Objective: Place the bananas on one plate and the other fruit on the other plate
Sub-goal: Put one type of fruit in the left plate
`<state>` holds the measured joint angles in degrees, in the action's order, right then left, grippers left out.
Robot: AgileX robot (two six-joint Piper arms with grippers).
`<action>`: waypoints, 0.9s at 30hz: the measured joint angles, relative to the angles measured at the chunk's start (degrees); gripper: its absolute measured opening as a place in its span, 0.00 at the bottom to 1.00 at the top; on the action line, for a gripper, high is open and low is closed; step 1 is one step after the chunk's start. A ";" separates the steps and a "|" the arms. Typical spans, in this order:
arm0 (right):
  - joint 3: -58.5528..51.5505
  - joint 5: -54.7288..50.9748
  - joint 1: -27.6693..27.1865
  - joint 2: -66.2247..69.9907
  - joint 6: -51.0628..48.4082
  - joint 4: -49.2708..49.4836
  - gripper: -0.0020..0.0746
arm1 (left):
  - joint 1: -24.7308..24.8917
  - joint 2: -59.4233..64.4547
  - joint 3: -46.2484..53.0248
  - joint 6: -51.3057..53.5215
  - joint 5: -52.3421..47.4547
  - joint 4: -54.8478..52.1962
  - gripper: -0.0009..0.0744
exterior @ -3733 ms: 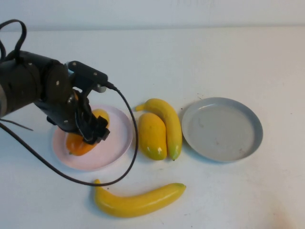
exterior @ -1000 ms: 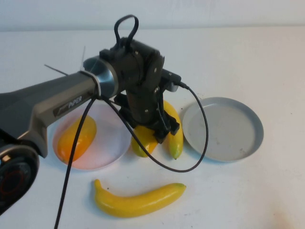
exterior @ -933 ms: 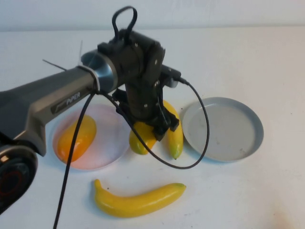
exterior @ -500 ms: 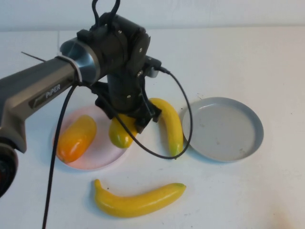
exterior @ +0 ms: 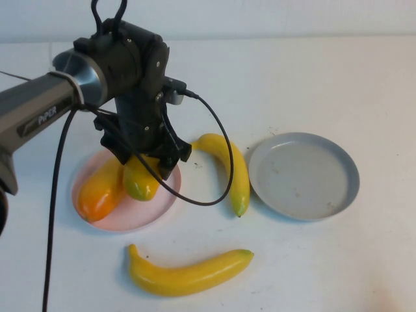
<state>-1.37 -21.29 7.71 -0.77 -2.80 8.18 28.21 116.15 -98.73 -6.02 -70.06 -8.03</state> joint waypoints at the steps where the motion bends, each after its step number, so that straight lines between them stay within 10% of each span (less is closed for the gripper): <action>1: 0.00 0.00 0.00 0.00 0.00 0.00 0.00 | 0.00 0.00 0.00 0.00 0.00 0.00 0.80; 14: 0.00 0.00 0.00 0.00 0.00 0.00 0.00 | -0.05 -0.13 0.00 0.00 0.00 0.27 0.87; 22: 0.00 0.00 0.00 0.00 0.00 0.00 0.00 | -0.05 -7.93 0.08 0.14 0.00 0.27 0.16; 27: 0.00 0.00 0.00 0.00 0.00 0.00 0.00 | -0.05 -17.58 3.74 0.70 0.00 0.27 0.04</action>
<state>-1.37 -21.29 7.71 -0.77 -2.80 8.18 28.16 98.57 -94.99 -5.32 -70.06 -7.76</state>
